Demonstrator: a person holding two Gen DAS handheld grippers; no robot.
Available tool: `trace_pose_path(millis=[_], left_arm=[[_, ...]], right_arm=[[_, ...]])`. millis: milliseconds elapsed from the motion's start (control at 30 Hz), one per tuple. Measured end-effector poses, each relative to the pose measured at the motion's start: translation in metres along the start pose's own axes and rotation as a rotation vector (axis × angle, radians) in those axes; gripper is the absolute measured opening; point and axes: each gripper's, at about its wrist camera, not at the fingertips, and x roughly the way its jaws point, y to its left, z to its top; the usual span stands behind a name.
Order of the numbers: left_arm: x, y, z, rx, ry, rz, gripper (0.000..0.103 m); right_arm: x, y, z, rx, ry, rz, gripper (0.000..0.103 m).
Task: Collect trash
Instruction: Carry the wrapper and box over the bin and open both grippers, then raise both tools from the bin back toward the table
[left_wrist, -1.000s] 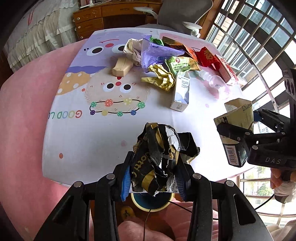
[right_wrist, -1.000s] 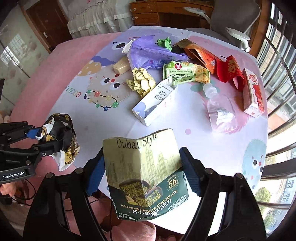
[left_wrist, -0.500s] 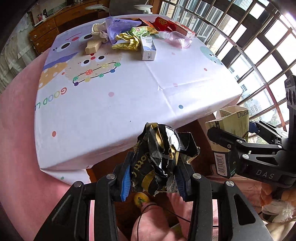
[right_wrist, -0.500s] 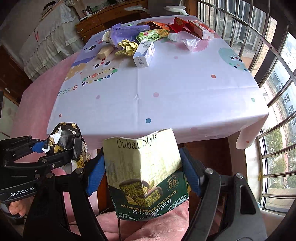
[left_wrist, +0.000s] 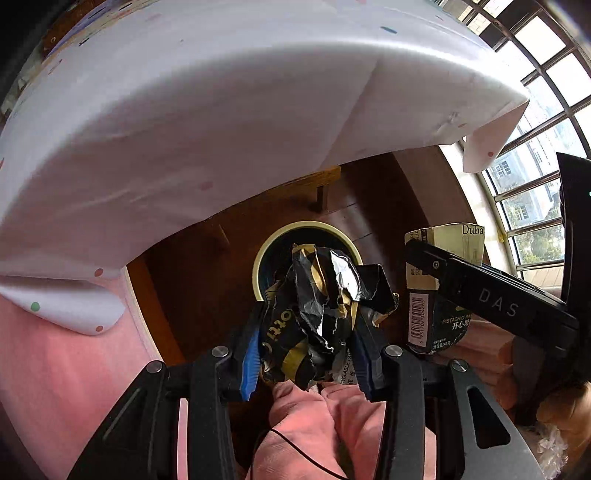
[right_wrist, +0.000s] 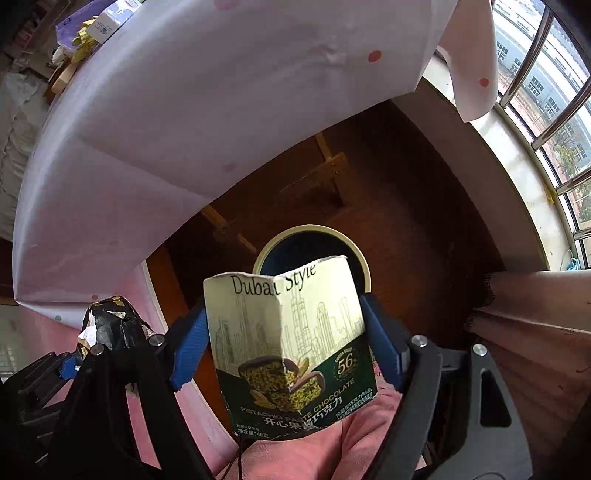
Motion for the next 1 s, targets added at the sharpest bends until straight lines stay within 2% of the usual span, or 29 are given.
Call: trace_pose_path(millis=[100, 233, 467, 533, 600, 633, 667, 867, 1000], left_arm=[[0.057, 0.0, -0.003, -0.004, 0.012, 0.028, 0.042], [0.127, 0.002, -0.009, -0.022, 0.019, 0.043, 0.042], [0.211, 0.011, -0.016, -0.02, 0.047, 0.063, 0.047], [0.226, 0.017, -0.007, -0.011, 0.057, 0.064, 0.052], [0.234, 0.019, -0.004, 0.003, 0.066, 0.074, 0.067], [0.238, 0.021, 0.001, 0.008, 0.072, 0.077, 0.082], [0.239, 0.022, 0.0, 0.008, 0.071, 0.077, 0.088], [0.242, 0.024, 0.009, -0.014, 0.061, 0.087, 0.09], [0.229, 0.022, 0.009, -0.028, 0.033, 0.09, 0.091]], right_arm=[[0.057, -0.019, -0.002, 0.051, 0.018, -0.002, 0.076], [0.134, -0.036, -0.006, 0.056, 0.051, -0.004, 0.076], [0.233, -0.06, -0.013, 0.052, 0.098, -0.008, 0.079], [0.249, -0.065, -0.011, 0.06, 0.116, 0.003, 0.082], [0.261, -0.07, -0.01, 0.063, 0.131, 0.008, 0.083], [0.265, -0.073, -0.01, 0.06, 0.127, 0.005, 0.083], [0.27, -0.072, -0.01, 0.058, 0.122, 0.005, 0.083], [0.269, -0.076, -0.005, 0.058, 0.116, -0.011, 0.083], [0.255, -0.078, -0.003, 0.069, 0.116, 0.001, 0.083]])
